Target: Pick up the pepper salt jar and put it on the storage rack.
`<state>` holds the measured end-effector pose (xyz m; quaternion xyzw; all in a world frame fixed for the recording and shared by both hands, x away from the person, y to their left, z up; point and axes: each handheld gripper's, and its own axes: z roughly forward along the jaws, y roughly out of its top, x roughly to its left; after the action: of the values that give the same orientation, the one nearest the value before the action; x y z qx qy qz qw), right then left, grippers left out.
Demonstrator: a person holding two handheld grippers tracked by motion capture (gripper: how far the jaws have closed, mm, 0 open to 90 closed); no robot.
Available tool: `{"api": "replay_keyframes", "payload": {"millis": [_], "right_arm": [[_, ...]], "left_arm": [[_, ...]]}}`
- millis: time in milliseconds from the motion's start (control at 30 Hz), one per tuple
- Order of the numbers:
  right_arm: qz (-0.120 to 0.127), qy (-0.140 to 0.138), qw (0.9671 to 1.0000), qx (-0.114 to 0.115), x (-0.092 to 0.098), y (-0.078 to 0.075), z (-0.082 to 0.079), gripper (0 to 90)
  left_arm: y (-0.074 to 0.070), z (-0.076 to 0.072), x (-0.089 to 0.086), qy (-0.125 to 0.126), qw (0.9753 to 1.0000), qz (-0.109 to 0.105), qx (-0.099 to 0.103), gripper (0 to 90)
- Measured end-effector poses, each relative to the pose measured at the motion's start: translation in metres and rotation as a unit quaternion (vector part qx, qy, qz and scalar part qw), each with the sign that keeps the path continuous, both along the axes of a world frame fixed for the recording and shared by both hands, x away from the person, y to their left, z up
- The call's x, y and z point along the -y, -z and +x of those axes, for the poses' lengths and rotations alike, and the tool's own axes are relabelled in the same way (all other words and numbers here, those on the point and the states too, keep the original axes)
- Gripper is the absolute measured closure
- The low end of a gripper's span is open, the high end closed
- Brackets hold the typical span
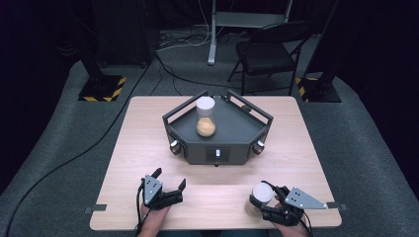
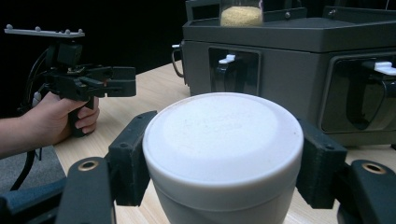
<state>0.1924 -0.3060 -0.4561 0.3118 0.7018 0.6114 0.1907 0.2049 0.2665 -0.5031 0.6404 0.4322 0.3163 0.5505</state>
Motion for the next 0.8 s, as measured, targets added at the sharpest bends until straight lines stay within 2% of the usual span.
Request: {"api": "replay_keyframes", "payload": {"millis": [133, 367, 633, 800], "right_arm": [[0.008, -0.002, 1.0, -0.001, 0.001, -0.002, 0.001, 31.2], [0.007, 0.002, 1.0, 0.003, -0.004, -0.014, 0.005, 31.3], [-0.008, 0.004, 1.0, 0.004, -0.011, -0.04, 0.014, 31.3], [-0.002, 0.01, 0.9999, 0.01, -0.011, -0.053, 0.018, 31.3]], "left_arm": [[0.0, 0.0, 0.0, -0.002, 1.0, -0.002, 0.001, 0.4], [-0.001, 0.0, 0.001, 0.0, 1.0, 0.006, -0.001, 0.5], [-0.001, 0.0, 0.001, 0.001, 1.0, 0.006, 0.0, 0.5], [-0.001, 0.0, 0.001, 0.0, 1.0, 0.005, 0.0, 0.5]]}}
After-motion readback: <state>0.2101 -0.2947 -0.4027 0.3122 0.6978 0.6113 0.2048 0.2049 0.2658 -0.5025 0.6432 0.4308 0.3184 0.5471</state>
